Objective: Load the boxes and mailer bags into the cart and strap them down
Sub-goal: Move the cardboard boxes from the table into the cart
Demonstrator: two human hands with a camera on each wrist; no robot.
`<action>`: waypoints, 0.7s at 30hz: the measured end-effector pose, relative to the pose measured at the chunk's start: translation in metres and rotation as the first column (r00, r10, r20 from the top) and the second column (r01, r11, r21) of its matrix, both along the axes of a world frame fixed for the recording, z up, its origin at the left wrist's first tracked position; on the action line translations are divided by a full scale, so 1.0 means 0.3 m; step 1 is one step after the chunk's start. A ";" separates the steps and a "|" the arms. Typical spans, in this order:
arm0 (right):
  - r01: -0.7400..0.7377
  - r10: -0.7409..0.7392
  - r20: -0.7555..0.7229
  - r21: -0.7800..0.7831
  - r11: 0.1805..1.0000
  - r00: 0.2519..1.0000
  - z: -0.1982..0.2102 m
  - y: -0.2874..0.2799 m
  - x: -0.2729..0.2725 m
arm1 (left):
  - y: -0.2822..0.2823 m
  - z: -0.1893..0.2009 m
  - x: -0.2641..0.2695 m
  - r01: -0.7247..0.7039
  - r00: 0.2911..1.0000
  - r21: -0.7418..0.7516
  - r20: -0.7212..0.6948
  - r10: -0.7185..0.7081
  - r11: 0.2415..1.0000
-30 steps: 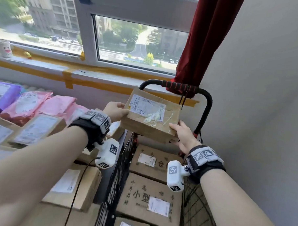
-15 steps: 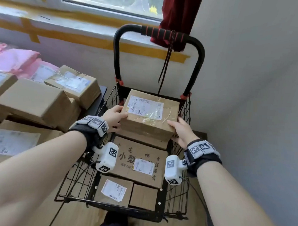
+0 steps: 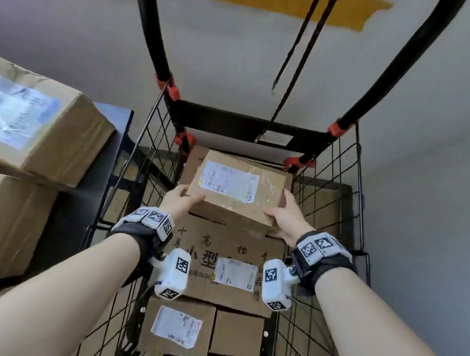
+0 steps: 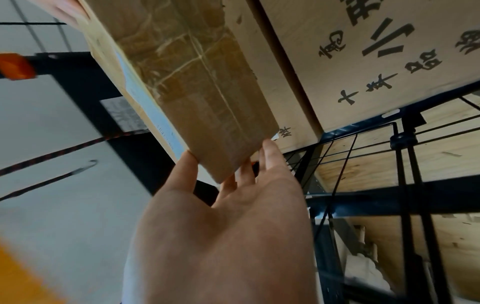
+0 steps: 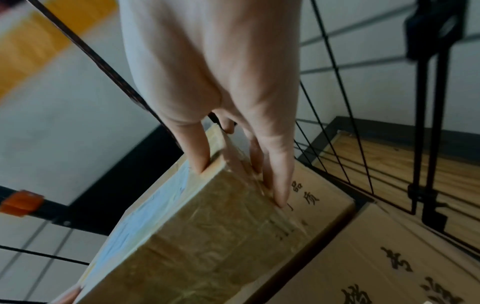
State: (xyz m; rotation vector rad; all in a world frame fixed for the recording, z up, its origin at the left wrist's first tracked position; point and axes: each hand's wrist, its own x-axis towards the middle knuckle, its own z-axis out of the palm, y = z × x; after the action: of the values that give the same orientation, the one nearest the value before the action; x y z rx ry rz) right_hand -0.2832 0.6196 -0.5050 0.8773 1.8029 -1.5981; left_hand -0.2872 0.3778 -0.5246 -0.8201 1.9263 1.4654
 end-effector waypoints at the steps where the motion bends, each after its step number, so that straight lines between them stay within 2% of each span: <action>1: -0.019 0.018 0.020 0.011 1.000 1.000 -0.051 -0.009 -0.014 | -0.003 -0.039 -0.017 0.004 1.000 -0.007 0.009 -0.004 1.000; 7: -0.030 0.027 0.093 0.028 0.999 0.995 -0.276 -0.030 -0.078 | 0.004 -0.231 -0.098 -0.006 0.999 -0.030 0.035 0.007 1.000; 10: -0.040 0.035 0.076 0.053 0.998 0.997 -0.333 -0.041 -0.107 | -0.001 -0.298 -0.135 -0.050 0.999 -0.012 0.015 0.050 0.999; 14: -0.018 0.014 0.088 0.038 0.999 0.996 -0.387 -0.061 -0.162 | -0.028 -0.352 -0.175 -0.034 0.999 -0.019 0.032 0.034 0.999; 21: -0.075 0.066 0.081 0.117 0.990 0.994 -0.458 -0.163 -0.266 | -0.056 -0.401 -0.200 -0.152 0.988 -0.062 -0.007 0.152 0.986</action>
State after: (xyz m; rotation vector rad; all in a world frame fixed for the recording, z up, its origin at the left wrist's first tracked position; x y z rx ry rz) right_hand -0.3630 0.5708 -0.6424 0.9057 1.8694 -1.4052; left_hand -0.3472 0.3609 -0.6448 -1.0136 1.9569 1.5000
